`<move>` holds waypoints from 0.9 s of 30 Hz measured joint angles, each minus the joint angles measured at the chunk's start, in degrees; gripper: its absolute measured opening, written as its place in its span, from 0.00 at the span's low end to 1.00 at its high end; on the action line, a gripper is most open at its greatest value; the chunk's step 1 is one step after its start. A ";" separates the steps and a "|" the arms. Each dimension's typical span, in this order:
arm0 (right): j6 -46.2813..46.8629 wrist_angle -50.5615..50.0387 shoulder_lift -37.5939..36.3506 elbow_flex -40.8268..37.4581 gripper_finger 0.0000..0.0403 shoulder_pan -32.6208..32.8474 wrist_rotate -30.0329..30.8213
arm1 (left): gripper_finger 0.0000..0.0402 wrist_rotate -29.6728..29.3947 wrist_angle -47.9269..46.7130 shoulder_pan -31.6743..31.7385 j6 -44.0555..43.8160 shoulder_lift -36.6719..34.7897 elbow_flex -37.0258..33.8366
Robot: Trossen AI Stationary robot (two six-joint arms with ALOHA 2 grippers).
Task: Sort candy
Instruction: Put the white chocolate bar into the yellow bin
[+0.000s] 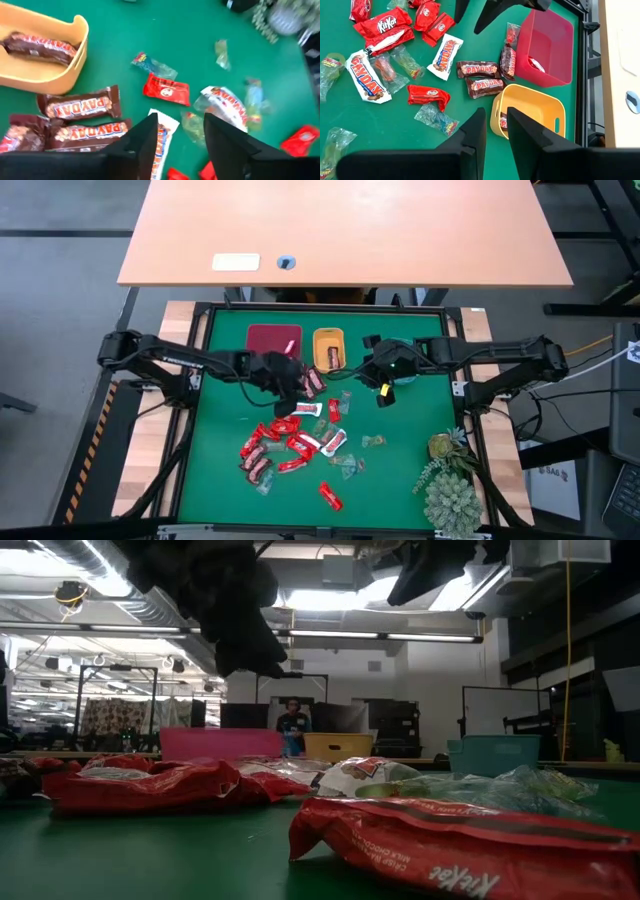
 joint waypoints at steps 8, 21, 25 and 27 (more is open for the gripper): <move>0.02 0.07 0.02 0.00 0.19 0.00 -0.04 | 0.47 -4.12 -0.23 -3.44 3.08 4.92 0.00; 0.02 0.06 0.04 0.00 0.19 0.00 -0.04 | 0.47 -6.35 -0.02 -3.94 3.10 13.80 0.00; 0.02 0.06 0.04 0.00 0.19 -0.02 -0.04 | 0.47 -6.35 0.03 -3.94 3.75 16.59 0.00; 0.02 0.05 0.04 0.00 0.19 -0.02 -0.04 | 0.47 -6.32 0.23 -3.94 5.62 17.66 0.00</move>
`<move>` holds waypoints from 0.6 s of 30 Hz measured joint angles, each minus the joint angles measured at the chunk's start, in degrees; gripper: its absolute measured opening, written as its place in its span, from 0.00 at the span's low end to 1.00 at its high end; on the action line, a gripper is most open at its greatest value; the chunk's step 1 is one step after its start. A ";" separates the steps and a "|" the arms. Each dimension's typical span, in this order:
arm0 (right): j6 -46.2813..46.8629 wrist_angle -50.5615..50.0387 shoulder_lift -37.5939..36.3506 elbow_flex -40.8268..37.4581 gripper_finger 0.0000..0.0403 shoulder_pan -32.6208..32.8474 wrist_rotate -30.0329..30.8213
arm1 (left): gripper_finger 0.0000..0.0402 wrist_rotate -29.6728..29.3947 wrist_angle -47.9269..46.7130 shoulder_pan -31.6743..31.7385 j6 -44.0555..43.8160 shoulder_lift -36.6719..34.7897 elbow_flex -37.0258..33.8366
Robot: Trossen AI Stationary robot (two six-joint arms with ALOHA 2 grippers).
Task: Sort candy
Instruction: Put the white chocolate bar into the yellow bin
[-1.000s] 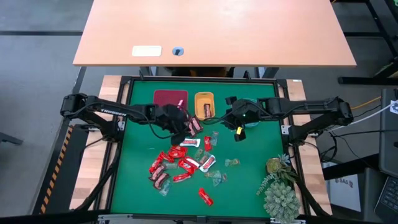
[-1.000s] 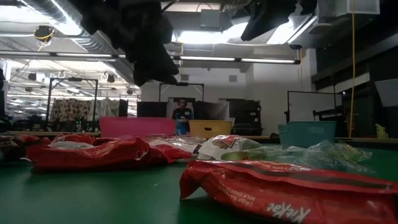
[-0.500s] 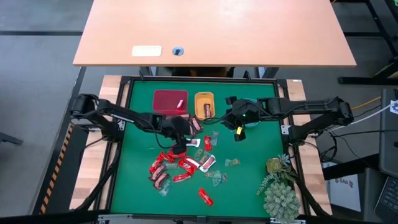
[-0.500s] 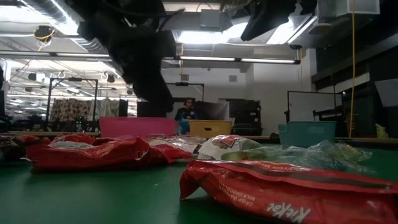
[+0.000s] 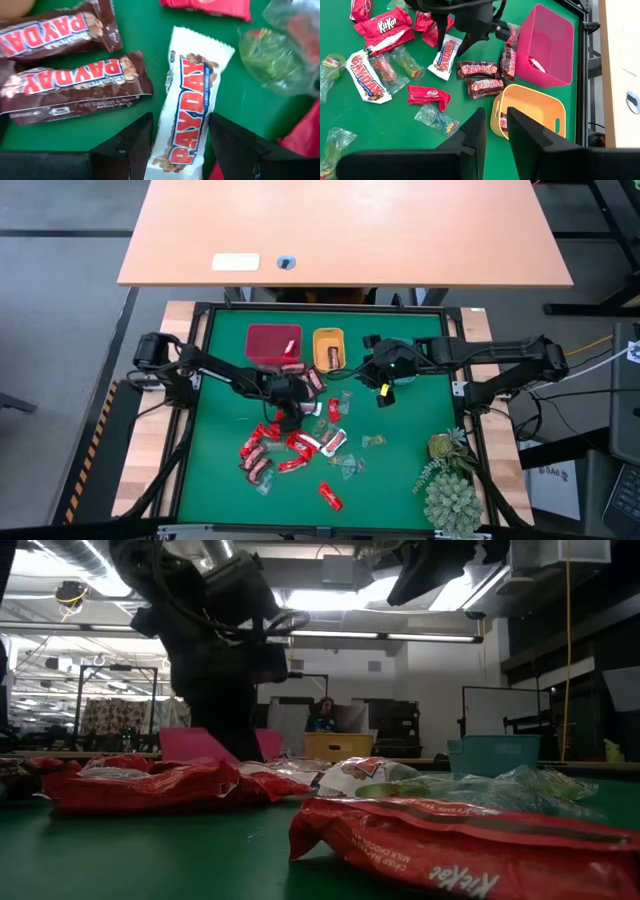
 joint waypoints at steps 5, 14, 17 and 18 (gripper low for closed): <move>0.00 -0.01 0.00 0.00 0.19 0.00 0.00 | 0.47 -0.25 0.72 0.00 1.87 1.76 0.09; 0.00 -0.01 0.00 0.00 0.19 0.00 0.00 | 0.40 -1.00 0.81 0.00 1.85 1.79 0.09; 0.00 -0.02 0.01 0.00 0.19 0.00 0.00 | 0.34 -1.16 0.81 -0.07 1.38 1.79 0.09; 0.00 -0.03 0.01 0.00 0.19 0.00 0.00 | 0.32 -1.17 0.81 -0.06 1.36 1.79 0.08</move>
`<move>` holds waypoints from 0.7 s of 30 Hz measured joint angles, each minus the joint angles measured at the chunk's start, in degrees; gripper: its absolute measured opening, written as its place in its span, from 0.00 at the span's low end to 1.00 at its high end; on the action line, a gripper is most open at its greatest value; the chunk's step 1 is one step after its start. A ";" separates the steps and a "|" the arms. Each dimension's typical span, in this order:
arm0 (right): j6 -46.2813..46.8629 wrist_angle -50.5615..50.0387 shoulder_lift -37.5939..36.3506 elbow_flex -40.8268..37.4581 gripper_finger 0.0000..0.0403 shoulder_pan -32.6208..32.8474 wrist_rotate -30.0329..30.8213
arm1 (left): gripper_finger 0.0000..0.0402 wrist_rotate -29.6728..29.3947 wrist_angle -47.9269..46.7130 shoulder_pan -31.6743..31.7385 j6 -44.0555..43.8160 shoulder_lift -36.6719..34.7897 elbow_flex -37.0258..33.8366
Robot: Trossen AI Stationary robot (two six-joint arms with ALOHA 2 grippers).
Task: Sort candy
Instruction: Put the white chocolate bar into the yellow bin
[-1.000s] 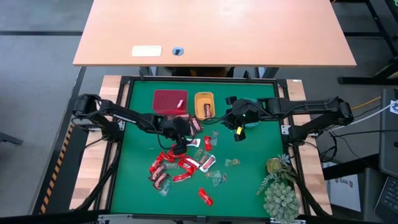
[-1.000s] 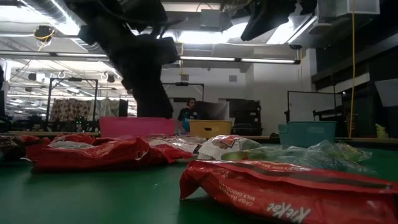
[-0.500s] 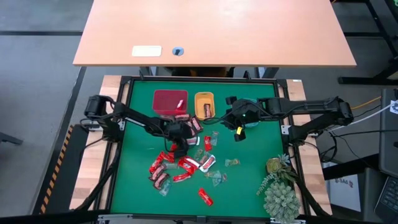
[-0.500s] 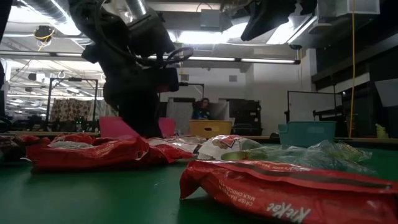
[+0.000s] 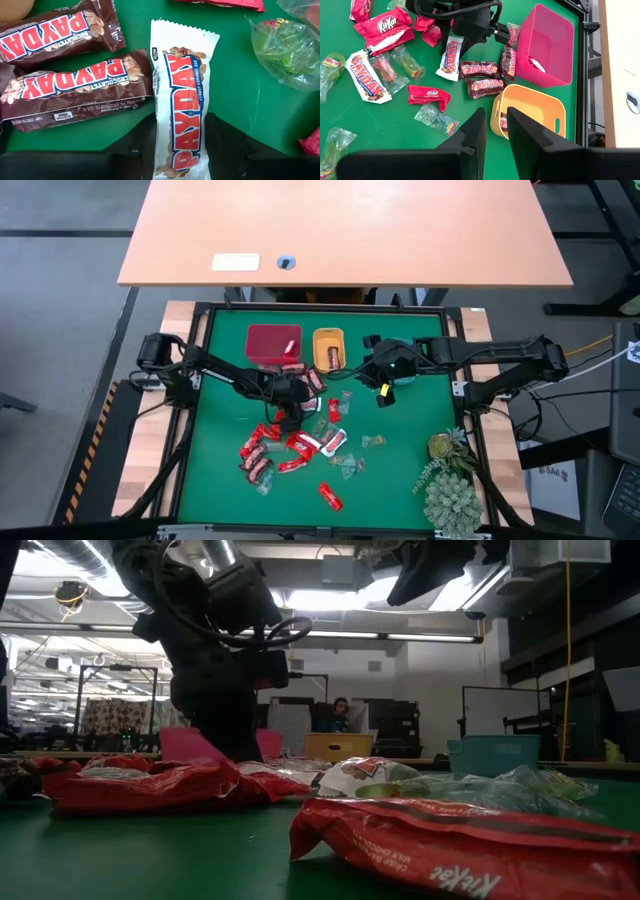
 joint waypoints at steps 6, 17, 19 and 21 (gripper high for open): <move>0.00 0.00 0.00 0.00 0.19 0.00 0.00 | 0.29 -0.03 0.87 0.01 -0.92 0.05 -0.07; 0.00 -0.04 0.00 0.00 0.19 0.00 0.00 | 0.29 6.92 3.48 -0.10 -6.05 0.28 3.68; -0.01 -0.04 0.00 0.00 0.19 0.00 -0.01 | 0.29 7.48 3.41 -0.07 -6.02 0.28 5.53; -0.02 -0.04 0.02 0.00 0.19 0.00 -0.02 | 0.29 7.72 3.56 -0.03 -6.00 0.28 7.66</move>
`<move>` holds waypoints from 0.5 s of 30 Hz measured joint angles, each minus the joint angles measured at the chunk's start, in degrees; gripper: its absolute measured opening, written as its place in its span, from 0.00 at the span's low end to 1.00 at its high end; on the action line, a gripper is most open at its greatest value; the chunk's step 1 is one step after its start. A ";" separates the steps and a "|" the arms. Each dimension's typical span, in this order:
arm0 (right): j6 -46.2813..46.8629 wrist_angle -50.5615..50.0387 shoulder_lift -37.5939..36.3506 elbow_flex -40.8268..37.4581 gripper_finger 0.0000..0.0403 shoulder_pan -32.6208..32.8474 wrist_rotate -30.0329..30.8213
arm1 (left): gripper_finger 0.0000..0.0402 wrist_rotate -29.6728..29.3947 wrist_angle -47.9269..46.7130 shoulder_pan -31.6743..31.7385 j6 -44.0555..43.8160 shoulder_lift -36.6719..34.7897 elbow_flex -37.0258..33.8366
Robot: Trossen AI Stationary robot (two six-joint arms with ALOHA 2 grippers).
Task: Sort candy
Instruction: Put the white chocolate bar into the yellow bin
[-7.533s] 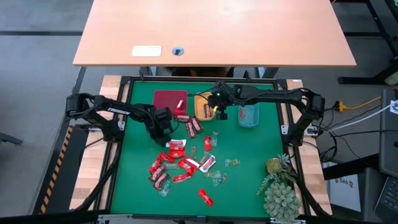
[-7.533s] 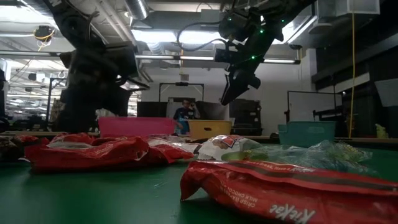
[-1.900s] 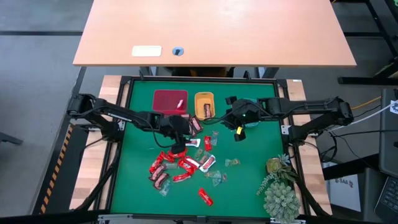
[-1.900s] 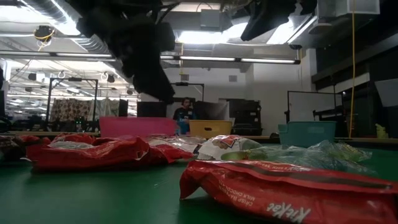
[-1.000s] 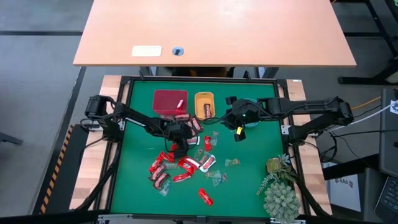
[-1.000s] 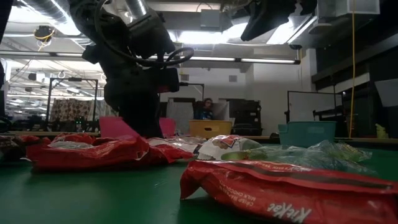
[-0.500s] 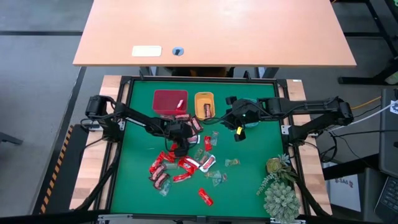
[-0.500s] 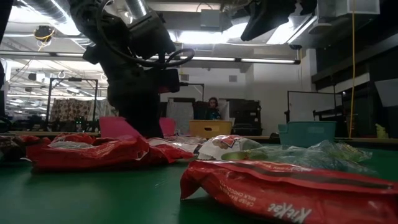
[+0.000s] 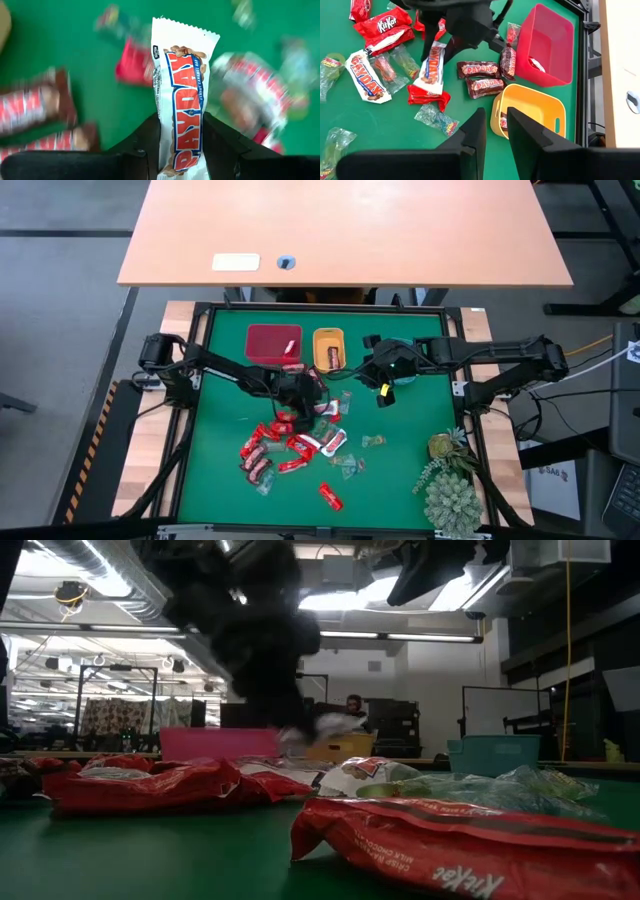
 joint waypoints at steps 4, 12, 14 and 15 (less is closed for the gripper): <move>0.00 0.00 0.00 0.00 0.19 0.00 0.00 | 0.29 -0.70 -0.03 0.61 0.38 -0.02 4.15; 0.00 0.01 -0.02 0.00 0.19 0.00 0.01 | 0.29 -6.52 0.06 4.87 0.46 -0.13 8.48; 0.00 0.02 0.00 0.00 0.19 0.00 0.00 | 0.29 -8.78 -0.21 6.44 0.46 -0.13 8.48; 0.00 0.02 0.00 0.00 0.19 0.01 0.00 | 0.29 -9.71 -0.26 7.22 0.47 -0.13 8.48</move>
